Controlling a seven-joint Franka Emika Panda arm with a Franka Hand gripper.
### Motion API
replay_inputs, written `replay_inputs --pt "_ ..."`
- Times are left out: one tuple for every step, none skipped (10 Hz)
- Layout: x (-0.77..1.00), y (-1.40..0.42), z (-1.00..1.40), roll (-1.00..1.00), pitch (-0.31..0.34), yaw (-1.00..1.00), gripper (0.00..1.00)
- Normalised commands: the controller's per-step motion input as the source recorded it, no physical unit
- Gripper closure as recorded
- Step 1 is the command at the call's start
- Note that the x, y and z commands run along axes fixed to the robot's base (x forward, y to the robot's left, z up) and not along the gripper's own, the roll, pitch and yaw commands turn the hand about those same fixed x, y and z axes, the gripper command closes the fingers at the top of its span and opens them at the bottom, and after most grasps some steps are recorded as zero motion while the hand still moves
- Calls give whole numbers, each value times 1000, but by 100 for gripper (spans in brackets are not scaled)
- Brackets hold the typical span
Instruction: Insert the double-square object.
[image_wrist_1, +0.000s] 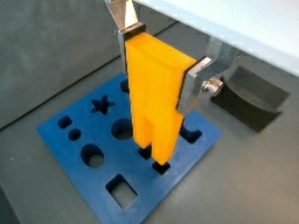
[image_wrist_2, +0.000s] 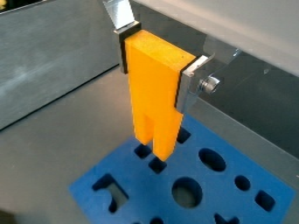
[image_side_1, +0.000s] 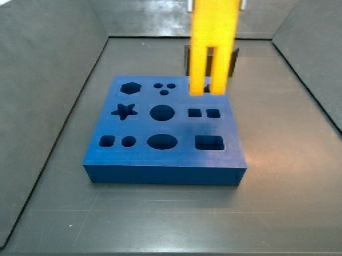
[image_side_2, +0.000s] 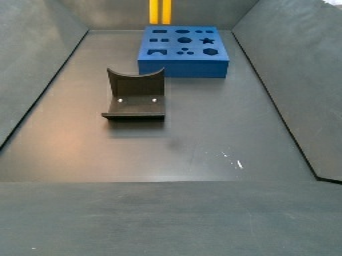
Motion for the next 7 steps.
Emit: replay_inputs --pt "677 0 -277 174 154 -240 100" --pt "509 0 -351 204 147 -103 100" --pt "386 0 -337 271 180 0 100" --pt "26 0 -274 130 24 120 100" --pt "0 0 -177 61 0 0 100" --pt "-60 0 -209 79 0 0 100" --pt "-143 -9 -160 136 0 9 100"
